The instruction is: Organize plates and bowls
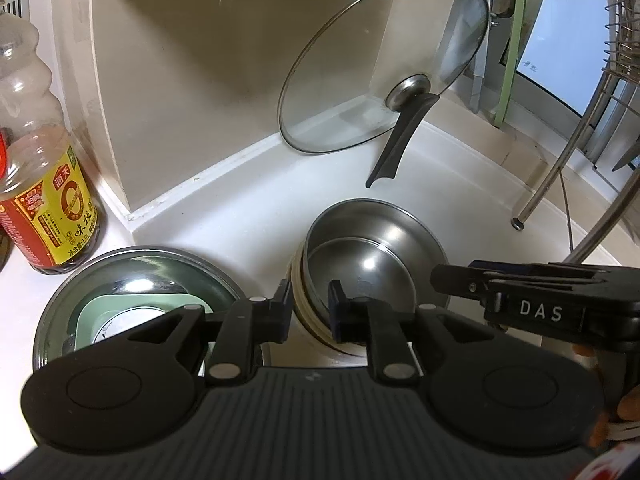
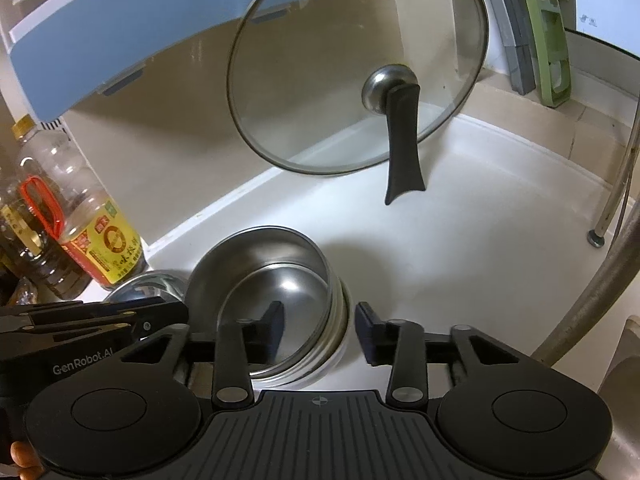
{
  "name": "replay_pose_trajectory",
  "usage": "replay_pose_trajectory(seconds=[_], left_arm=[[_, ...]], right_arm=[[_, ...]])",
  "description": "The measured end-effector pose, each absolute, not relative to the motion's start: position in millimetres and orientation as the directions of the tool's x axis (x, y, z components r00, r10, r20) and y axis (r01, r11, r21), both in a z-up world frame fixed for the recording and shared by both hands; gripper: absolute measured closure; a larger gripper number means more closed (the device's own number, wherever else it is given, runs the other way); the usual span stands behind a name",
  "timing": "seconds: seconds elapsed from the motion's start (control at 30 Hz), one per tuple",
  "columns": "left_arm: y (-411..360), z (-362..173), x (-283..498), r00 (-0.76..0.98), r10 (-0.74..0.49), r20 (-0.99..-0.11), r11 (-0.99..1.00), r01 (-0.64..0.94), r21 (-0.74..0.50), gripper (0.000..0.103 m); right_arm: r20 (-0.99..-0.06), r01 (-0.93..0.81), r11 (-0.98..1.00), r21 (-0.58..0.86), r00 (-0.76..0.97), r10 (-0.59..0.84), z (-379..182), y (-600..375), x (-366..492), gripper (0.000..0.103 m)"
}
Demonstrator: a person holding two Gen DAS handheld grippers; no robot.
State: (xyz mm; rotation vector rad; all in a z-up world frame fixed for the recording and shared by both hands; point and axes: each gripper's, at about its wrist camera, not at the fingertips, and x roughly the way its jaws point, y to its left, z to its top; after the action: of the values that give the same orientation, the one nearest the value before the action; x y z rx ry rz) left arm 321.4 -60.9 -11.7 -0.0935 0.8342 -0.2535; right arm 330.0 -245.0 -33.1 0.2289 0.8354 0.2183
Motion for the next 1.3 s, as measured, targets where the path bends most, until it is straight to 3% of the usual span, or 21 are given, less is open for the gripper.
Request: replay_pose_trajectory(seconds=[0.73, 1.3], left_arm=[[-52.5, 9.1, 229.2, 0.663, -0.272, -0.698, 0.961, 0.222, -0.164, 0.085], [-44.6, -5.4, 148.7, 0.622, -0.249, -0.742, 0.968, 0.186, -0.17, 0.085]], right_arm=[[-0.672, -0.149, 0.938, 0.313, 0.663, 0.33, -15.1, -247.3, 242.9, 0.054], [-0.716, -0.147, 0.932, 0.331, 0.604, 0.35, -31.1, -247.5, 166.2, 0.054]])
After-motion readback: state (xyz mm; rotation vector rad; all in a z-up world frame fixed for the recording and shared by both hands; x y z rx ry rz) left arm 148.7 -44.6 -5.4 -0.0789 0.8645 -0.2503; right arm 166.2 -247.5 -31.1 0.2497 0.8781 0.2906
